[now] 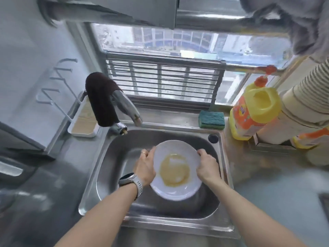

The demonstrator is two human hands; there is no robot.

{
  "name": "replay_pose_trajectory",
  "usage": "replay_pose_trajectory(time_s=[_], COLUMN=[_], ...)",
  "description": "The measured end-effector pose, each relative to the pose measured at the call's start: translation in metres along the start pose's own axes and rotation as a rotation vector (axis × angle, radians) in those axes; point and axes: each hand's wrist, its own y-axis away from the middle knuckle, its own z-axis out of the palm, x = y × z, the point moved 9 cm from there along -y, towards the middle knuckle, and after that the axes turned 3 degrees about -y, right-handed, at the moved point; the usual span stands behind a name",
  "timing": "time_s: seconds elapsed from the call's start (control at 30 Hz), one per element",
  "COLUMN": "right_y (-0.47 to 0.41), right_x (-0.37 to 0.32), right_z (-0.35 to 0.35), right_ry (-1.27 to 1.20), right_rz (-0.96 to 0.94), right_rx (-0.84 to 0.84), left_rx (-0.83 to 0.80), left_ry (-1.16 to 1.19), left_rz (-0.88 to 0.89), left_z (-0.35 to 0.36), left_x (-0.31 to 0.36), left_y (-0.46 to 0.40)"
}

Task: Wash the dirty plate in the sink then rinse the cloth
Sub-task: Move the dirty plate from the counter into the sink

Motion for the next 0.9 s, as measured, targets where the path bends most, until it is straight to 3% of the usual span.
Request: replay_pose_trajectory(time_s=[0.3,0.7,0.9], right_y=[-0.017,-0.016,0.024], right_x=[0.018,0.032,0.001], right_z=[0.047,0.068,0.028], right_ry=[0.185,0.274,0.248], right_rz=[0.024,0.070,-0.036], right_rx=[-0.049,-0.099,-0.055], left_rx=[-0.081,-0.280,-0.168], left_ry=[-0.030,-0.109,-0.057], left_rz=[0.052,0.050,0.102], left_z=[0.067,0.099,0.054], left_x=[-0.028,-0.029,0.003], left_y=[-0.025,-0.023,0.000])
